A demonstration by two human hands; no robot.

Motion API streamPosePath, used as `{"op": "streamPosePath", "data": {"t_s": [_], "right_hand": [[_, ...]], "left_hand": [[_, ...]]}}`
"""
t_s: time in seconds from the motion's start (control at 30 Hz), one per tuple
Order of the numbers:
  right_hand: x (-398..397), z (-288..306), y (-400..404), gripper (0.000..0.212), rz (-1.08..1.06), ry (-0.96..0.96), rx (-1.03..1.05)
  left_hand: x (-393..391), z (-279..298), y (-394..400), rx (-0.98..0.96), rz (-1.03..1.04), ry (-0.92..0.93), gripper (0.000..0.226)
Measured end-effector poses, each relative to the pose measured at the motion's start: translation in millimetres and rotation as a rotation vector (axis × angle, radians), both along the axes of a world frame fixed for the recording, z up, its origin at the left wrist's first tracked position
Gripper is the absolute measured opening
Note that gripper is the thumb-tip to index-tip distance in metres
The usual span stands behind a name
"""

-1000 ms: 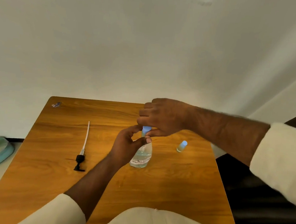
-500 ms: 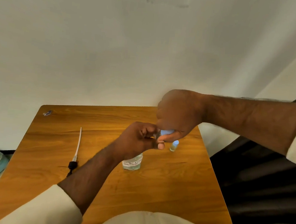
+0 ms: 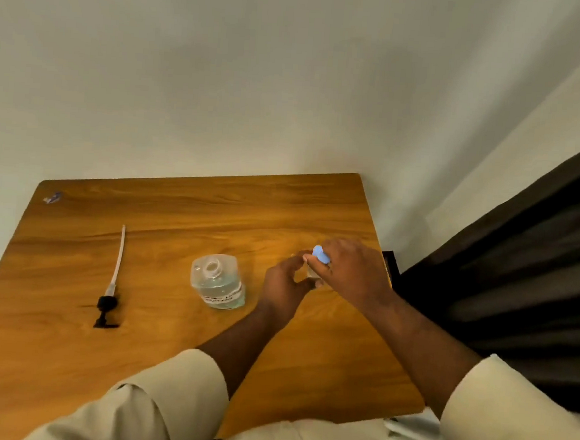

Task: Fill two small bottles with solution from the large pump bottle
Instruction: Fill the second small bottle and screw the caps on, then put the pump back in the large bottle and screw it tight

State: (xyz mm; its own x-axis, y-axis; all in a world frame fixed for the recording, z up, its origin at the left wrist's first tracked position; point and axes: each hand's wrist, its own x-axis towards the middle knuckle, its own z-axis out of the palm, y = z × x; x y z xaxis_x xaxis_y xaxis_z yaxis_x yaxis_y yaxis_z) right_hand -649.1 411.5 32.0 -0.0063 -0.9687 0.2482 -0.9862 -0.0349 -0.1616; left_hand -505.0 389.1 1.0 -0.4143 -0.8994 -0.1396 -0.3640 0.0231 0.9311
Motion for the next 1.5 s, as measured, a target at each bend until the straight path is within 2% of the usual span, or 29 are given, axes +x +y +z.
{"op": "streamPosePath", "data": {"t_s": [0.1, 0.37, 0.57, 0.7, 0.83, 1.07, 1.23, 1.43, 1.5], "right_hand": [[-26.6, -28.1, -7.3, 0.041, -0.013, 0.004, 0.170], [-60.1, -67.0, -26.0, 0.035, 0.004, -0.006, 0.349], [-59.4, -77.0, -31.8, 0.034, -0.009, -0.069, 0.378], [-54.8, -73.2, -30.1, 0.044, -0.047, -0.112, 0.374], [-39.9, -53.4, -20.0, 0.051, -0.051, -0.116, 0.265], [42.8, 15.9, -22.2, 0.043, 0.196, -0.132, -0.019], [143.7, 49.4, -37.9, 0.044, 0.394, -0.162, -0.164], [266.0, 21.7, -62.9, 0.017, 0.478, -0.218, -0.073], [308.2, -2.8, -75.9, 0.021, 0.459, -0.225, 0.013]], "left_hand": [[-6.9, -19.9, -9.6, 0.098, -0.017, -0.198, 0.067], [-10.8, -58.9, -23.1, 0.192, 0.010, -0.446, 0.067], [-12.2, -59.0, -29.3, 0.189, 0.013, -0.499, 0.067], [-11.1, -50.7, -30.6, 0.132, -0.016, -0.530, 0.068], [-1.3, -26.4, -21.5, 0.077, 0.011, -0.434, 0.067], [73.8, 55.2, 14.1, -0.003, 0.242, -0.155, 0.049], [178.7, 77.0, 12.3, -0.061, 0.429, -0.157, 0.046], [284.8, 50.9, -10.3, -0.013, 0.478, -0.177, 0.046], [323.3, 35.5, -19.0, 0.008, 0.459, -0.211, 0.046]]}}
